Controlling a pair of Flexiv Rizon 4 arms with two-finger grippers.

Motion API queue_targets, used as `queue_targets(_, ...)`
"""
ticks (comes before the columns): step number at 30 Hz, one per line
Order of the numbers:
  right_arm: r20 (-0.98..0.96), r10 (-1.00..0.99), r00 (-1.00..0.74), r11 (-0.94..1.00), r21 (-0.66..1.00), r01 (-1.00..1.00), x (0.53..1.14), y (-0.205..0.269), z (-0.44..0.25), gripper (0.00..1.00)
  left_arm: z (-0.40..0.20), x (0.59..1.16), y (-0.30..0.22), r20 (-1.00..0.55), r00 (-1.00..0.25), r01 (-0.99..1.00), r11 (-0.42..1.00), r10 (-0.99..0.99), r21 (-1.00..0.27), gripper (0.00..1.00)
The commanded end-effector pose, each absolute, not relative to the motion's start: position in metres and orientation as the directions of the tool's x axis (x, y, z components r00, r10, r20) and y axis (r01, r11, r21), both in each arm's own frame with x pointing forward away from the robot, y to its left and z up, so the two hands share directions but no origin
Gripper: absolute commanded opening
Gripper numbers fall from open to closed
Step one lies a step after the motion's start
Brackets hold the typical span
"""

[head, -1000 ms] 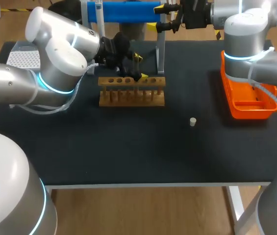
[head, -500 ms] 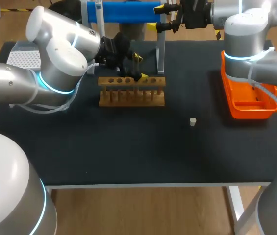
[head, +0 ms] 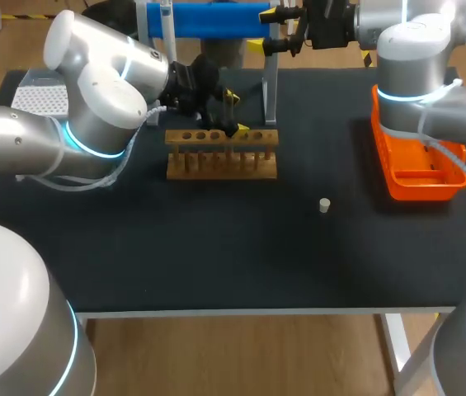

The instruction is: Invert the test tube, pick up the pipette, mount the tip to pipette, aspirate from beaker and dispense into the tube, eject the tip, return the pipette, and cap with the stopper.

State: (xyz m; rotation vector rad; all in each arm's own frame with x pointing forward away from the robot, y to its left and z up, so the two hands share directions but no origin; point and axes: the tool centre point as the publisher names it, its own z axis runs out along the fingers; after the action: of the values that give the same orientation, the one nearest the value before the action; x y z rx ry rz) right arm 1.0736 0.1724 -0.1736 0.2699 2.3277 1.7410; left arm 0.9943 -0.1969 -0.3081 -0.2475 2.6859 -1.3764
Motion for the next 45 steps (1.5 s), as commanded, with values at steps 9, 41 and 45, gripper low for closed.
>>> queue_targets(9, -0.184, 0.465, -0.866, 0.353, 0.936, -0.010, 1.013, 0.068, -0.157, 1.00, -0.308, 0.995, -0.197, -0.024, -0.981, -0.094, 0.576, -0.193, -0.812, 1.00)
queue_targets(41, -0.074, 0.587, -0.806, 0.406, 0.889, 0.214, 0.862, -0.027, -0.286, 1.00, -0.308, 0.995, -0.197, -0.024, -0.981, -0.094, 0.576, -0.193, -0.812, 1.00)
queue_targets(45, -0.060, 0.585, -0.809, 0.411, 0.882, 0.232, 0.854, -0.023, -0.301, 1.00, -0.308, 0.995, -0.197, -0.024, -0.981, -0.094, 0.576, -0.193, -0.812, 1.00)
